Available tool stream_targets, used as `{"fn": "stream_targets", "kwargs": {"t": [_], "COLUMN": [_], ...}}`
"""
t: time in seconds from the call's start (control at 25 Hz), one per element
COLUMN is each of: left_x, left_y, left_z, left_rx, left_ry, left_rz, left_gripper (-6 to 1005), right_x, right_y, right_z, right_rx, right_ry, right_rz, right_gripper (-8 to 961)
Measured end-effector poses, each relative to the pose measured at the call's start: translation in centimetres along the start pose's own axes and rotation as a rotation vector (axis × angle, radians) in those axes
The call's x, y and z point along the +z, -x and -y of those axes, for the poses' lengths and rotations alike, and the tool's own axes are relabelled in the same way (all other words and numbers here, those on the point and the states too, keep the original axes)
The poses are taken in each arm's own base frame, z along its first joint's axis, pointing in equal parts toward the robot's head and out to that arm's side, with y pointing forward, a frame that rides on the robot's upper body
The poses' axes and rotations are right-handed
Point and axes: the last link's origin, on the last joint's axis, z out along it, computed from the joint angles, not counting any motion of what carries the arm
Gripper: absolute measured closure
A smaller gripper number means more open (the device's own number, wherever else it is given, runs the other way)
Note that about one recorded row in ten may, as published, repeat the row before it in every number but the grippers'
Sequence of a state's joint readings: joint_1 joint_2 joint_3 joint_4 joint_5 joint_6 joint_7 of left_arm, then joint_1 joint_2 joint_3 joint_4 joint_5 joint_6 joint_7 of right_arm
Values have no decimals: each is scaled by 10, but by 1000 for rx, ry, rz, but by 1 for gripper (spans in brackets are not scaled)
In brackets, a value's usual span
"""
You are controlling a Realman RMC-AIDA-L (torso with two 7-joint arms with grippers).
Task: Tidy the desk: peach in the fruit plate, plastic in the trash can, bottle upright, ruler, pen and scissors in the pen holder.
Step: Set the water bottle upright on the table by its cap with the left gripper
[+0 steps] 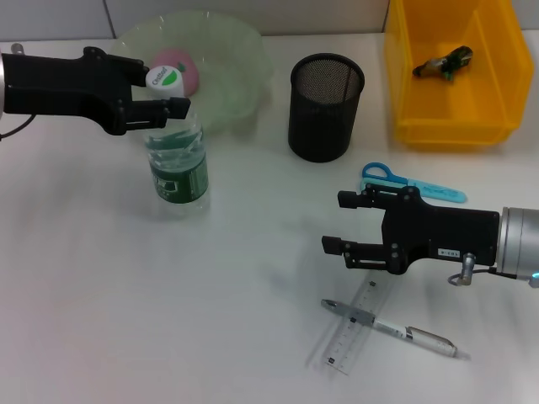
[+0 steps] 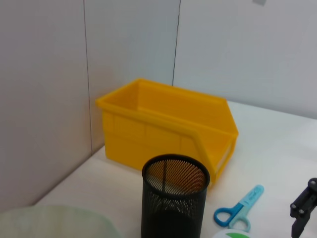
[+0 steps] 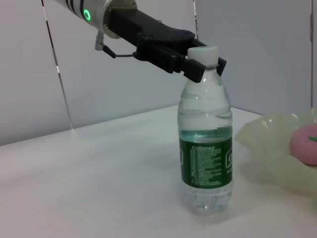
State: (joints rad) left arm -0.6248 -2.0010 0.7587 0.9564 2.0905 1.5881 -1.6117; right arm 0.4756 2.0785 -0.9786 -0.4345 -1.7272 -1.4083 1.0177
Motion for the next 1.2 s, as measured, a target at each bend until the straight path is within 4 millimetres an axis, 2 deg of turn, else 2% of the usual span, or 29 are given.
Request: {"fn": "stream_targets", "kwargs": {"t": [0.36, 1.2], "left_x": [-5, -3], "left_y": [9, 26], "left_z": [-2, -8], "left_rx": [3, 11], "left_ry": [-30, -75], "left_rz": [-57, -120], "left_gripper": [553, 551], "right_x": [0, 3], "right_y": [-2, -8], "right_z": [-1, -4], "right_rx": [2, 20], "right_ry": [-3, -3], "right_rz": [-1, -15], "right_gripper": [213, 213]}}
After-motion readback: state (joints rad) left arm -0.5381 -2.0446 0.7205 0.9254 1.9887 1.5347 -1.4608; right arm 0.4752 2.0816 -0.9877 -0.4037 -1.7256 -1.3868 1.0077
